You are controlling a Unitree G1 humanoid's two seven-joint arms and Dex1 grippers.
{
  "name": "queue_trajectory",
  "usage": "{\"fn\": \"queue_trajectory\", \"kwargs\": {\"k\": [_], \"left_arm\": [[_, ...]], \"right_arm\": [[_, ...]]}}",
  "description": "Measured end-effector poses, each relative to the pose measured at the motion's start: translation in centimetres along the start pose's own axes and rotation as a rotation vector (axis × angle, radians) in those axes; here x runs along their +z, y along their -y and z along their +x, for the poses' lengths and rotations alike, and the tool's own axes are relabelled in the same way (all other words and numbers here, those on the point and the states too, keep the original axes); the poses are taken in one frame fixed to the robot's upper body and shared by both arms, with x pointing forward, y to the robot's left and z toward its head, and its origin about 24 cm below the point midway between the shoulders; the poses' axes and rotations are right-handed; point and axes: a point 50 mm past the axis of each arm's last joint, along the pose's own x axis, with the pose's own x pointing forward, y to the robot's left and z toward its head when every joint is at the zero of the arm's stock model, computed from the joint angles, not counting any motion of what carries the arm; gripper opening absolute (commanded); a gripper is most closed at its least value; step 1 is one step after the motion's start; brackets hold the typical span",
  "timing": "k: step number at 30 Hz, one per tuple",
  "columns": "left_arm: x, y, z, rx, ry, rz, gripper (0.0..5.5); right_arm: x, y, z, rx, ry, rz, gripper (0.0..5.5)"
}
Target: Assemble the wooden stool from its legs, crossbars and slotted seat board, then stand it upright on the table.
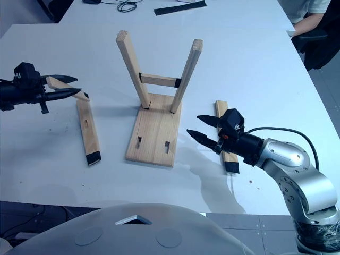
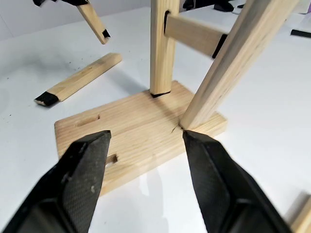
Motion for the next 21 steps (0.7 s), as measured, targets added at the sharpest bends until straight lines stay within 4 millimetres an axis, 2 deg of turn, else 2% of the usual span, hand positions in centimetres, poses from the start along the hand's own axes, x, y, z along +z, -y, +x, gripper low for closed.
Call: {"fn": "queue_trajectory", "kwargs": {"k": [5,9,17,21], "left_arm": [[-0.4,1.1,-1.0,-0.094,0.030,-0.031,1.30],[-0.5,1.5,-1.0,-0.117,0.025,-0.022,1.30],[-2.4,3.0,-0.8,-0.127,-0.025,-0.069,1.30],[-2.5,3.0,-0.8,-0.125,-0.028,-0.073,1.30]], "right_arm": [[-0.9,-0.3,-0.4,-0.015,-0.030,0.025,2.73],[-1.2,-0.3,-0.5,-0.028,-0.045,0.019,2.73],[-1.3,-0.4,-0.4,-0.023,-0.060,-0.001,2.73],[-1.4,-0.5,-0.4,-0.024,-0.070,-0.017,2.73]]}}
